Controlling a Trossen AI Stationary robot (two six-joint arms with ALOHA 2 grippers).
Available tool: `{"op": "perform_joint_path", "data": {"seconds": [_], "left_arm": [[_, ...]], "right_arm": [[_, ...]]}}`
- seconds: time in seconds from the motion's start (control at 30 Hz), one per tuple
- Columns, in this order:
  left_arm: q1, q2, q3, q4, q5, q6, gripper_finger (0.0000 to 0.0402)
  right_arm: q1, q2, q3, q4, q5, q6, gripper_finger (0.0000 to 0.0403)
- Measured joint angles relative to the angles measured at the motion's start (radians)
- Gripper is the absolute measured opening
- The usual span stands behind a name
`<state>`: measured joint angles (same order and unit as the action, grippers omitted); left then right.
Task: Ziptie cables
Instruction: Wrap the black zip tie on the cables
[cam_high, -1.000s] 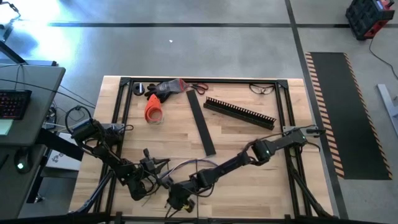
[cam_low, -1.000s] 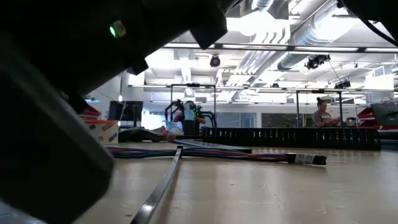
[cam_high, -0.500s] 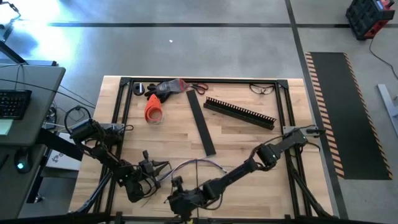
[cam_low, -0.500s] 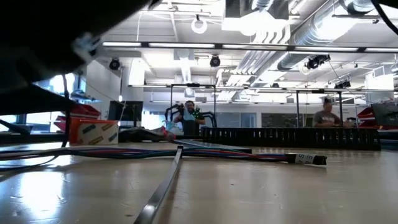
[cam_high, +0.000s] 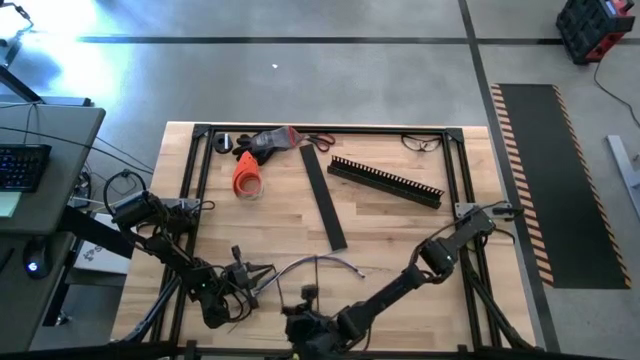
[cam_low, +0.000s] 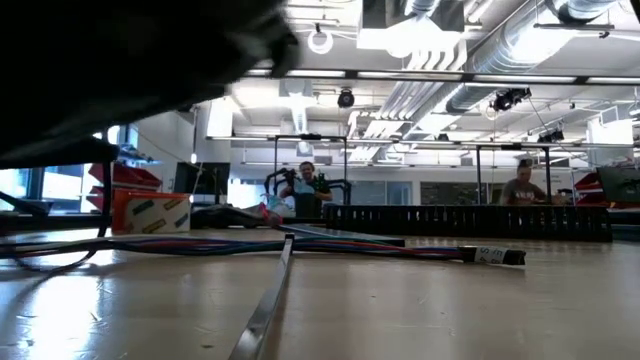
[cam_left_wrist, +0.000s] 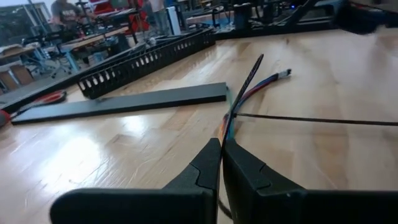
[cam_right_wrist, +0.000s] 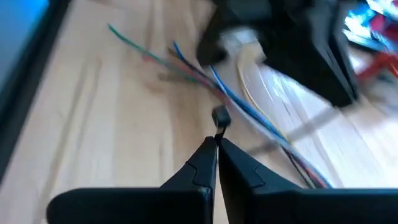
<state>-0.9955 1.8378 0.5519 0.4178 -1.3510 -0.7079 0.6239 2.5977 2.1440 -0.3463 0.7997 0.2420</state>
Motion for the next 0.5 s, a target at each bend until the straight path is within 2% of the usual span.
{"op": "perform_joint_path", "data": {"seconds": [0.13, 0.23, 0.3, 0.5], "left_arm": [[0.001, 0.000, 0.025, 0.000, 0.012, 0.043, 0.0000], [0.007, 0.000, 0.037, -0.001, 0.020, 0.076, 0.0000], [0.015, 0.000, 0.040, 0.000, 0.027, 0.088, 0.0000], [0.034, 0.000, 0.039, -0.002, 0.041, 0.091, 0.0000]], "right_arm": [[0.024, -0.049, 0.000, -0.231, 0.123, 0.184, 0.0000], [0.034, -0.075, 0.001, -0.331, 0.185, 0.246, 0.0000], [0.035, -0.079, 0.002, -0.306, 0.168, 0.220, 0.0000], [-0.001, -0.059, 0.002, -0.052, -0.017, -0.010, 0.0000]]}}
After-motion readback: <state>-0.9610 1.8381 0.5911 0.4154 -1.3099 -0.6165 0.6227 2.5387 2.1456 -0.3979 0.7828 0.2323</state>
